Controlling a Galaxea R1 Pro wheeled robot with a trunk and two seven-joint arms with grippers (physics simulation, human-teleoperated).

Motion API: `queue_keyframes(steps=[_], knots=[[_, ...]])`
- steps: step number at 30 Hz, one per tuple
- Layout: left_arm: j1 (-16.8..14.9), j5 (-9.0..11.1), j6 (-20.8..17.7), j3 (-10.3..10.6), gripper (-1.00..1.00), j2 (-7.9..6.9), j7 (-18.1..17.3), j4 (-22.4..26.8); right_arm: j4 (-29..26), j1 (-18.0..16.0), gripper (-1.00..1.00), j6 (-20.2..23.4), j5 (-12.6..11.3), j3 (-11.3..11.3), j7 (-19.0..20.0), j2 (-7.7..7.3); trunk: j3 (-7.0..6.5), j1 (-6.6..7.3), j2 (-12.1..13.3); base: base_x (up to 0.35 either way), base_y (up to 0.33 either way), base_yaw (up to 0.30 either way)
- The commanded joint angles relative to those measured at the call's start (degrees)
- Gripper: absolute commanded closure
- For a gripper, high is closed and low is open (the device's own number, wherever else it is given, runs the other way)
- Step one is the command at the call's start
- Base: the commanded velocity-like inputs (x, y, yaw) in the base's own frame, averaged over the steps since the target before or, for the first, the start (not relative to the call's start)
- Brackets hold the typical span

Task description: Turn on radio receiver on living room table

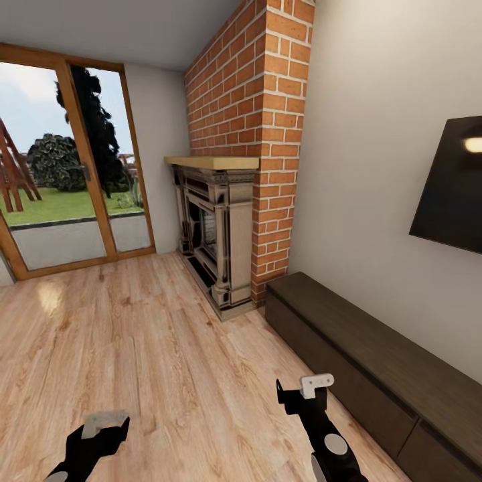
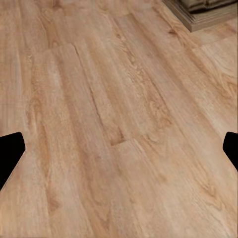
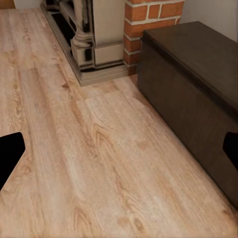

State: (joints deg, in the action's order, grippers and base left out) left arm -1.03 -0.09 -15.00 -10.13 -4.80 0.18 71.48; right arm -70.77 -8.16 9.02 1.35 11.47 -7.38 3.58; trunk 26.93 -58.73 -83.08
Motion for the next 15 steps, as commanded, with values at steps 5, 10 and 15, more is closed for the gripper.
queue_keyframes(steps=[5, 10, 15], knots=[[0.03, 0.20, 0.89, -0.92, -1.00, 2.24, -0.32, -1.33, 0.01, -0.01, -1.00, -0.34, -0.03, 0.03, -0.12, 0.08, 0.00, 0.00, 0.00, 0.000, 0.000, 0.000], [0.04, 0.18, 5.06, 0.44, -1.00, 3.56, -0.21, -1.76, 0.01, -0.01, -1.00, -0.40, -0.04, 0.04, -0.13, 0.12, 0.00, 0.00, 0.00, 0.000, 0.000, 0.000], [0.06, 0.18, 8.80, 0.81, -1.00, 3.83, -0.20, -2.03, 0.01, -0.01, -1.00, -0.41, -0.04, 0.04, -0.07, 0.18, 0.00, 0.00, 0.00, 0.000, 0.000, 0.000]])
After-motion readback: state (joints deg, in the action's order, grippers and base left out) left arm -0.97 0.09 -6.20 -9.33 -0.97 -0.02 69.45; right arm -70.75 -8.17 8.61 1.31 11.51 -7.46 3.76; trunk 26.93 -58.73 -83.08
